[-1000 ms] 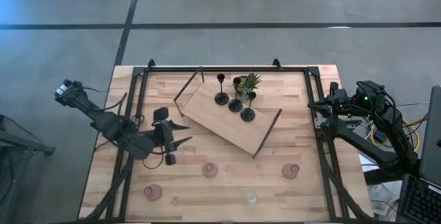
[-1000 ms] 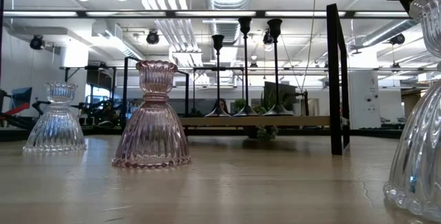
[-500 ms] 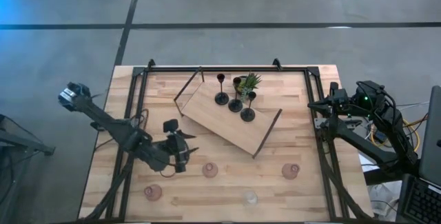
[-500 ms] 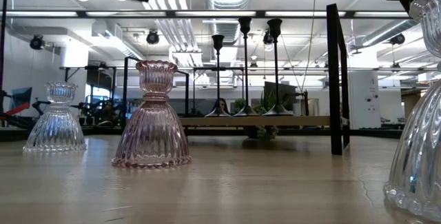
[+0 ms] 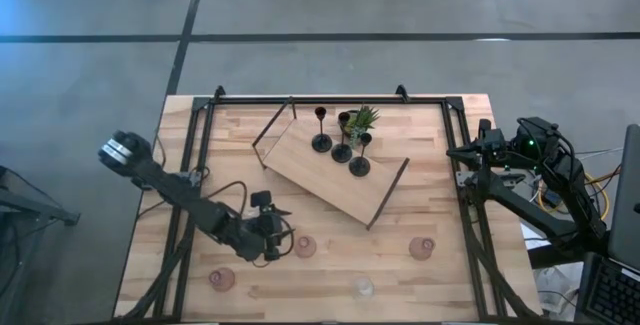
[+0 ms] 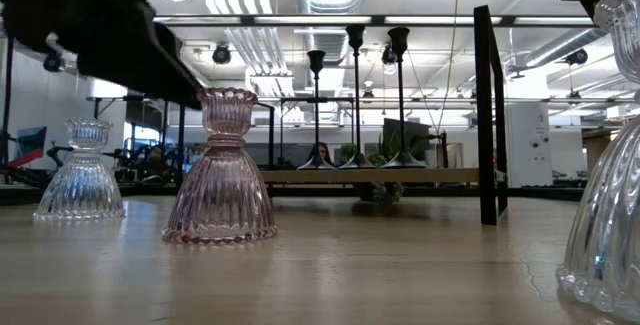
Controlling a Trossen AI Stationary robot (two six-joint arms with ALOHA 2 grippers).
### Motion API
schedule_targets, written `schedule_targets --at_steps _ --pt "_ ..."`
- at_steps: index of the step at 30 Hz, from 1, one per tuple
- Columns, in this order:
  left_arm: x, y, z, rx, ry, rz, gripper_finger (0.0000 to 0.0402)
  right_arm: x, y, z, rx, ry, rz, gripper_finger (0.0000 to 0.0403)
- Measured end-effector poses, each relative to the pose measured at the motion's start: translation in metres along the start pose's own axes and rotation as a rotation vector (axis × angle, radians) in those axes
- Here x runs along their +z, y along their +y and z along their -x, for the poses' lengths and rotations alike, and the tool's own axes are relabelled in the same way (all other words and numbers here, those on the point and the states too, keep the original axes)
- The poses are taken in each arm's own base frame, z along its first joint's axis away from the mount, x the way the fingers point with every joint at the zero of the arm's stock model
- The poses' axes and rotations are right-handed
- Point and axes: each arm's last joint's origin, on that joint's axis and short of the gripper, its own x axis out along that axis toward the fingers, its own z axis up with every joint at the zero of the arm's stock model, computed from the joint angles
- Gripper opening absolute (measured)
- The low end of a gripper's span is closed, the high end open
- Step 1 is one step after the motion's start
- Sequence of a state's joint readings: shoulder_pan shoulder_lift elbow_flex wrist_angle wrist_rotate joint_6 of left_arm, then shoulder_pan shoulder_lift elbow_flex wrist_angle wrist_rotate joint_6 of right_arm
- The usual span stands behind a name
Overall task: Pick & Place candle stick holders
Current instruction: Put the middle pink glass candle holder on the shelf
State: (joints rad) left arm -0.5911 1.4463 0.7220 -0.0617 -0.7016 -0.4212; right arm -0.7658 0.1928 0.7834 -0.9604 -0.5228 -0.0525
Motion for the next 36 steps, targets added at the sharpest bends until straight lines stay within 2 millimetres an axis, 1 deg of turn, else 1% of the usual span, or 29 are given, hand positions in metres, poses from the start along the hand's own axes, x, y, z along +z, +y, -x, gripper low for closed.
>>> schedule_targets --at_steps 3,9,16,29,36 --pt "-0.007 -0.003 -0.005 -0.049 0.042 -0.002 0.0218 0.000 0.000 0.000 0.000 0.000 0.000 0.0008" --pt "-0.013 -0.011 -0.011 -0.159 0.106 -0.001 0.0218 0.000 0.000 0.000 0.000 0.000 0.000 0.0008" --pt "-0.014 -0.018 -0.018 -0.196 0.072 -0.034 0.0218 0.000 0.000 0.000 0.000 0.000 0.000 0.0008" --pt "-0.009 -0.027 -0.030 -0.241 -0.031 -0.041 0.0218 0.000 0.000 0.000 0.000 0.000 0.000 0.0008" --pt "-0.012 -0.026 -0.045 -0.256 -0.029 -0.032 0.0215 0.000 0.000 0.000 0.000 0.000 0.000 0.0008"
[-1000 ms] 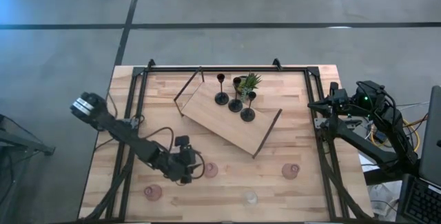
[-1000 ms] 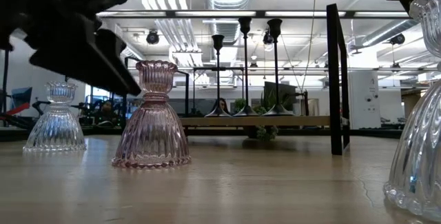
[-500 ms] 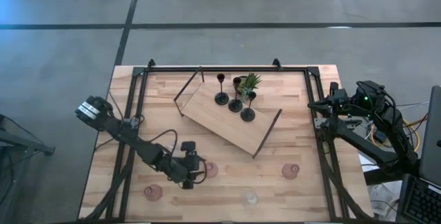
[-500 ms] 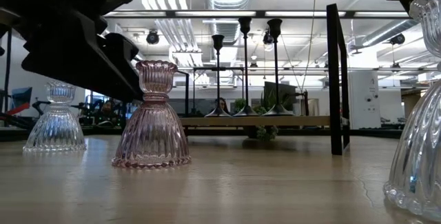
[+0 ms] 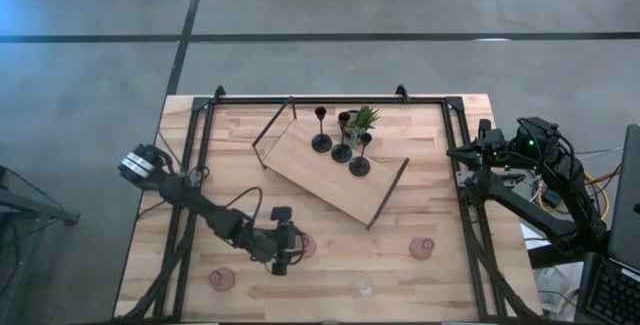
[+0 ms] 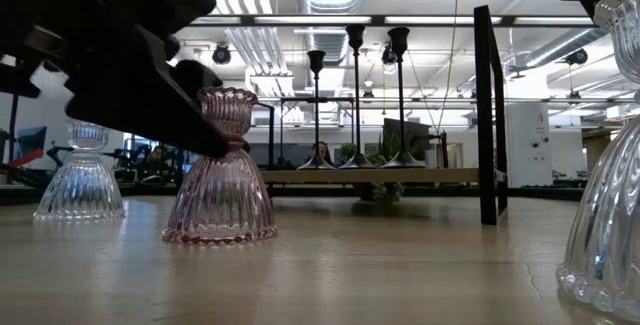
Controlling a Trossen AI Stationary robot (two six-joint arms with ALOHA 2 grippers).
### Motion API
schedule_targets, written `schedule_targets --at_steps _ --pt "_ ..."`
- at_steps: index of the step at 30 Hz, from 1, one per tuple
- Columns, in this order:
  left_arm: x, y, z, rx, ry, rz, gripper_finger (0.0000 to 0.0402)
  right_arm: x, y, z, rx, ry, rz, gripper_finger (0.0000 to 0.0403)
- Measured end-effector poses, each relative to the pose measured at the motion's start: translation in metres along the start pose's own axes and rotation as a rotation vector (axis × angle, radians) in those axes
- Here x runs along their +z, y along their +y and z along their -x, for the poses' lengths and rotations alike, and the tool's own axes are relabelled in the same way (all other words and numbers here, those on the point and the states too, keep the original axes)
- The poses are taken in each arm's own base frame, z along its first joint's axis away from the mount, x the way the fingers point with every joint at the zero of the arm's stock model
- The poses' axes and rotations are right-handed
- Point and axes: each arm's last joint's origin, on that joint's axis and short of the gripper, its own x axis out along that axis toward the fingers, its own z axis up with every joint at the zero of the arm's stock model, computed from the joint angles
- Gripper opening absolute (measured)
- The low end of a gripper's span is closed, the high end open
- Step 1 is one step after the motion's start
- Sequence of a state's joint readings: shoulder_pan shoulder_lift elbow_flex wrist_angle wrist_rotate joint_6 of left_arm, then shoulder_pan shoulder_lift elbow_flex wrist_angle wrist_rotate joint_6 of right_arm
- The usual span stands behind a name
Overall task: Pick & Place candle stick holders
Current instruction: Put the middle pink glass candle holder on the shelf
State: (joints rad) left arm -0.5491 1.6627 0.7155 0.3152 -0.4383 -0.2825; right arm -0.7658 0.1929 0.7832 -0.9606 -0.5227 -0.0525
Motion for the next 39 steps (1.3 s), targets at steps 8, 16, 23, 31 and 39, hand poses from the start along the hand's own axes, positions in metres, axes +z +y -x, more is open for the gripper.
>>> schedule_targets --at_steps 8,16,23,31,39 --pt "0.001 0.001 -0.008 -0.003 -0.045 -0.013 0.0195 0.000 0.000 0.000 0.000 0.000 0.000 0.0008" --pt "0.003 0.003 -0.011 0.010 -0.060 0.023 0.0146 0.000 0.000 0.000 0.000 0.000 0.000 0.0008" --pt "0.012 0.005 -0.008 0.074 -0.124 0.071 0.0131 0.000 0.000 0.000 0.000 0.000 0.000 0.0008" --pt "0.043 0.011 -0.006 0.365 -0.275 0.163 0.0131 0.000 0.000 0.000 0.000 0.000 0.000 0.0008" --pt "0.073 0.056 -0.013 0.722 -0.405 0.372 0.0131 0.000 0.000 0.000 0.000 0.000 0.000 0.0008"
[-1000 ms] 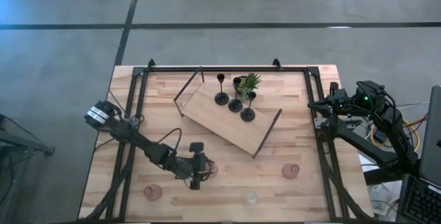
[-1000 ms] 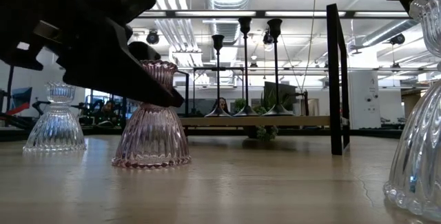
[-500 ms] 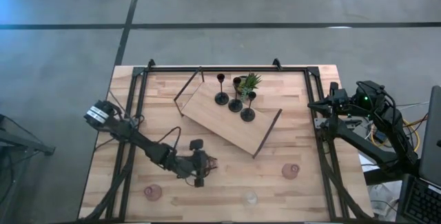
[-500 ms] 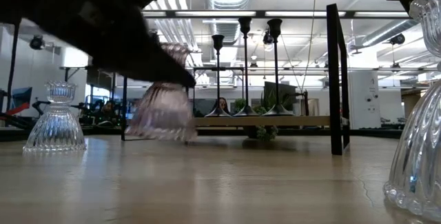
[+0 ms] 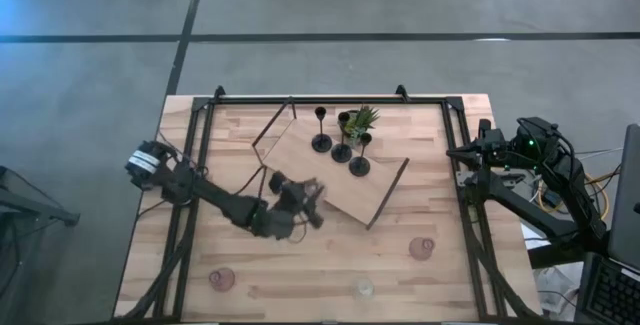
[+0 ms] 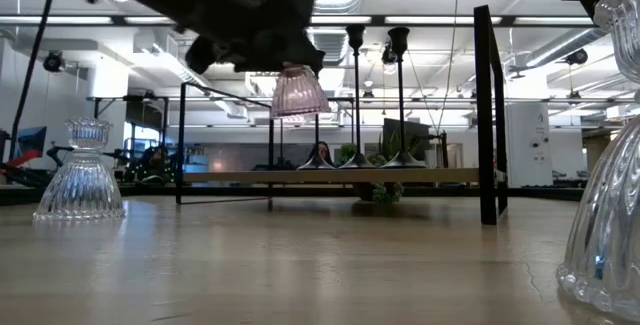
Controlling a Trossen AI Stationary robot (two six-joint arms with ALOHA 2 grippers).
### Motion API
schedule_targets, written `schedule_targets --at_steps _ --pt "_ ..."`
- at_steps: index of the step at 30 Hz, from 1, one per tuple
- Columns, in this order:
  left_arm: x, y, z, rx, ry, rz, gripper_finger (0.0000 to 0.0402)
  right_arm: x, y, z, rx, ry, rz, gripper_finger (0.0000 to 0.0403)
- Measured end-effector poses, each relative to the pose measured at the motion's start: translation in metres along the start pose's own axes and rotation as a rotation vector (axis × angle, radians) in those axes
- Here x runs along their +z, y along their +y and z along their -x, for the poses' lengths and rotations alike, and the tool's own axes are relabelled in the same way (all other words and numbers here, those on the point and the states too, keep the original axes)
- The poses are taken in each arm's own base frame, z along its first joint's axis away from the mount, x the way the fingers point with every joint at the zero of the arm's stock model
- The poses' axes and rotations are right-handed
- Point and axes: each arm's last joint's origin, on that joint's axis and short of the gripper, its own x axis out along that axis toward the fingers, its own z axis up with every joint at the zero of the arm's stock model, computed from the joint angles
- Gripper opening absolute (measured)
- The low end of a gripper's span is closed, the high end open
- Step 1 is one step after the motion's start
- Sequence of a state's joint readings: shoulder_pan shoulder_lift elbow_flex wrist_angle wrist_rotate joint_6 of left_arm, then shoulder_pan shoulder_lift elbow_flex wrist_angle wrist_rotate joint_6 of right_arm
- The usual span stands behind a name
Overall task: Pick & Place candle stick holders
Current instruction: Put the middle pink glass candle holder on the shelf
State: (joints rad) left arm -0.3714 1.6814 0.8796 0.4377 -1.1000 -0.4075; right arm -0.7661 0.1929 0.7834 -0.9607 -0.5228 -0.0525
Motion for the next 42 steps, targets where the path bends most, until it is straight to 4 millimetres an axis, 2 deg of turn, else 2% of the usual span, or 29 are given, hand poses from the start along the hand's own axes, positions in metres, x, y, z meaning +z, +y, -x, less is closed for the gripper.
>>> schedule_targets --at_steps 6,14,20,42 --pt "0.011 0.012 -0.028 0.110 0.049 -0.023 0.0131 0.000 0.000 0.000 0.000 0.000 0.000 0.0008" --pt "0.008 0.033 -0.047 0.240 0.096 0.092 0.0131 0.000 0.000 0.000 0.000 0.000 0.000 0.0008" --pt "0.008 0.050 -0.061 0.312 0.111 0.108 0.0131 0.000 0.000 0.000 0.000 0.000 0.000 0.0008" --pt "-0.003 0.085 -0.085 0.464 0.124 0.169 0.0131 0.000 0.000 0.000 0.000 0.000 0.000 0.0008"
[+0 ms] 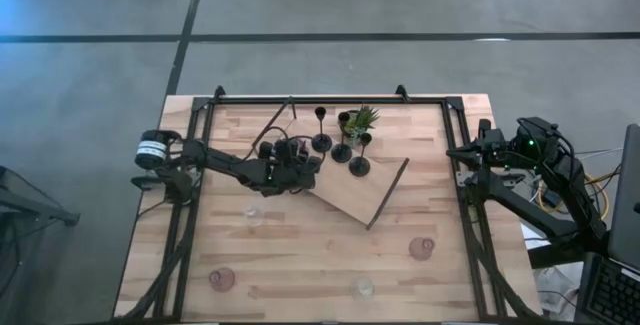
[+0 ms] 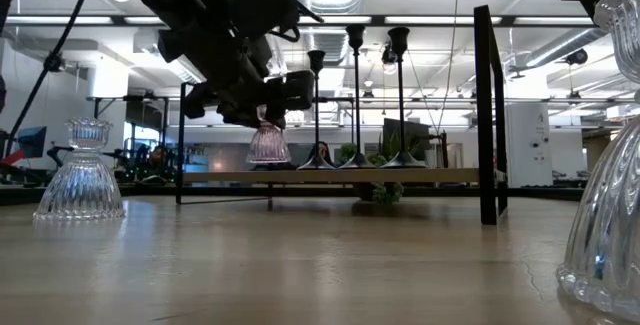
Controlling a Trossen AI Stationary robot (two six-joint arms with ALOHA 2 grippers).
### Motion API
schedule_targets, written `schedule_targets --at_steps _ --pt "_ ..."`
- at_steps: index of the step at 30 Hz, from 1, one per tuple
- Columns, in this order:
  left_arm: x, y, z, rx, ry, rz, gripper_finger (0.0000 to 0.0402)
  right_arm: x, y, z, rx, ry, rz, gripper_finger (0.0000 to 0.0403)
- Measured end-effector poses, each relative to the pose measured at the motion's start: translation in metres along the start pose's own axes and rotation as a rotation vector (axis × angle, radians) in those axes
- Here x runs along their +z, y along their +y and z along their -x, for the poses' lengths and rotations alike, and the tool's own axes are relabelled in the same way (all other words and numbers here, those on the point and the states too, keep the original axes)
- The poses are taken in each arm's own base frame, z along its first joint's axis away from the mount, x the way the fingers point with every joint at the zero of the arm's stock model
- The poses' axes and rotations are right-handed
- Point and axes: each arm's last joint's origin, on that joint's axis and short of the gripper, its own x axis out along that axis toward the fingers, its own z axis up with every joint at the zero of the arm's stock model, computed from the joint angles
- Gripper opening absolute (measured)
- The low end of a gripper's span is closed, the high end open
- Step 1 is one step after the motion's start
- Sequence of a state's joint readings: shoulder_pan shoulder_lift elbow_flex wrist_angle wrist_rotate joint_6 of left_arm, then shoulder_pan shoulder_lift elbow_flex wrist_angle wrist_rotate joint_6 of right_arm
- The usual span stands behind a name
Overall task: Pick & Place candle stick holders
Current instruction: Put the middle pink glass candle holder on the shelf
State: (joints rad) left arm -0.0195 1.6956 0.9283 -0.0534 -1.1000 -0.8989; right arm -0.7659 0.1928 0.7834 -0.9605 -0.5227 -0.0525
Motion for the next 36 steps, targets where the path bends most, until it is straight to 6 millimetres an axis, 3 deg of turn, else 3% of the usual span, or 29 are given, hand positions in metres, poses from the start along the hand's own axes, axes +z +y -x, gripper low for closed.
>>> schedule_targets --at_steps 12,36 --pt "-0.013 0.001 -0.016 0.055 -0.009 -0.006 0.0131 0.000 0.000 0.000 0.000 0.000 0.000 0.0008" --pt "-0.007 0.009 -0.031 0.115 -0.017 0.014 0.0131 0.000 0.000 0.000 0.000 0.000 0.000 0.0008"
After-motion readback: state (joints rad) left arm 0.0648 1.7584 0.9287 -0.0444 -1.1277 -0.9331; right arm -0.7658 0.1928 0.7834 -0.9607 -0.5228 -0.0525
